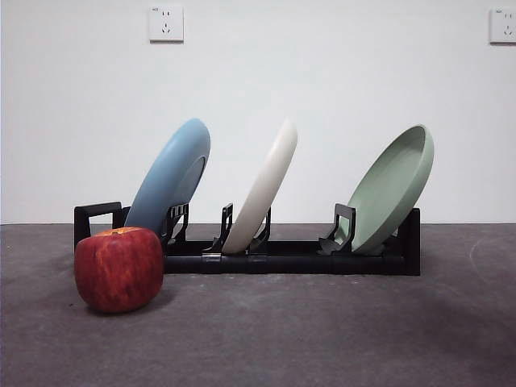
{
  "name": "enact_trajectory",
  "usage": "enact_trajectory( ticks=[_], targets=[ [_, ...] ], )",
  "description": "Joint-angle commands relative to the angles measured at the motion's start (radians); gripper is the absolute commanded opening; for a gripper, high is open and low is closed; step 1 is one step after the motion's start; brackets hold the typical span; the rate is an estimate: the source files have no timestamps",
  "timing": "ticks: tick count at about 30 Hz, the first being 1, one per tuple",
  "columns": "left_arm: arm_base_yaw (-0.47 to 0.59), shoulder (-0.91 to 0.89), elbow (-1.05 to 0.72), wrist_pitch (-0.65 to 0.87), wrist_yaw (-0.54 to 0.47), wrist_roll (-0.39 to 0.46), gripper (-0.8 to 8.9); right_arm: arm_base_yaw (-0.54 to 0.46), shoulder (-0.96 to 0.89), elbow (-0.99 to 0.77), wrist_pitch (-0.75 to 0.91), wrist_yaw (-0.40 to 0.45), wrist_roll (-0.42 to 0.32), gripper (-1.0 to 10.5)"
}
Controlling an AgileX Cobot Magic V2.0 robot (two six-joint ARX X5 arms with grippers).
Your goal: Take the blue plate from the plate rack,put the plate on the table,take the apple from the table,put the apple in the plate
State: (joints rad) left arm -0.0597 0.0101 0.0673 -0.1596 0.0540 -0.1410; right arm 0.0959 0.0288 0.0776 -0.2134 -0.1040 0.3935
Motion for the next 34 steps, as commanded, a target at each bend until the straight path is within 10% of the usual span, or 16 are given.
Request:
enact_trajectory(
  ticks=[1,14,29,34],
  targets=[
    [0.003,0.019,0.063,-0.018,0.003,-0.091,-0.07,-0.002,0.027,0.07,-0.006,-0.001,0.043,-0.1],
    [0.003,0.386,0.413,-0.144,0.008,-0.094,-0.07,-0.002,0.395,0.467,-0.159,-0.002,-0.129,-0.1],
    [-0.002,0.851,0.766,-0.266,0.374,-0.057,0.1,-0.002,0.843,0.826,-0.349,-0.184,-0.291,0.2],
    [-0.05,0.949,0.785,-0.229,0.372,-0.061,3.77,-0.002,0.904,0.84,-0.349,-0.188,-0.291,2.9]
  ],
)
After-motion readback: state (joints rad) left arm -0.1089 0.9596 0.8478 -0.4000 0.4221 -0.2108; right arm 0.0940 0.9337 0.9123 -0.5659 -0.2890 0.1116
